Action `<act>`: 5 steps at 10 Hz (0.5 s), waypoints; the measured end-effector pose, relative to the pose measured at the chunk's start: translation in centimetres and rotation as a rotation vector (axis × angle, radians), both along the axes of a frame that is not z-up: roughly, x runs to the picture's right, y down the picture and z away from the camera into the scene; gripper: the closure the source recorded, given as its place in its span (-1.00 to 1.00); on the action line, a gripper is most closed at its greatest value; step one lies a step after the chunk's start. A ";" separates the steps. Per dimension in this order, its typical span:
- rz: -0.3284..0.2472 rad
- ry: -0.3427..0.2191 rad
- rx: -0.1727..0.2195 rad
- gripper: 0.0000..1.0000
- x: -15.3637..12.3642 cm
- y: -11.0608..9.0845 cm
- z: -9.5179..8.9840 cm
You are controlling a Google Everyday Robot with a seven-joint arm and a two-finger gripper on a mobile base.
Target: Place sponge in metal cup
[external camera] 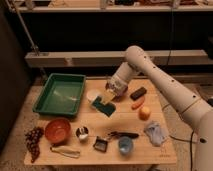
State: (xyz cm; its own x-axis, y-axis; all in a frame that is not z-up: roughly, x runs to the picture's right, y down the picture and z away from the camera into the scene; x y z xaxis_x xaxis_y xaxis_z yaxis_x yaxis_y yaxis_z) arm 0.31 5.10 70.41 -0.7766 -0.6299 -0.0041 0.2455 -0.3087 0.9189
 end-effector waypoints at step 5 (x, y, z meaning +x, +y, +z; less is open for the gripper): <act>-0.147 -0.055 0.007 1.00 -3.6 1.8 -1.3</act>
State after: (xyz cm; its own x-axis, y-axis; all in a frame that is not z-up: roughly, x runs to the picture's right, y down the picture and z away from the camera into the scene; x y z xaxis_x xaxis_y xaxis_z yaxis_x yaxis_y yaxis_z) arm -3.32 6.95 69.09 -0.8592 -0.5089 -0.0533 0.1461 -0.3439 0.9276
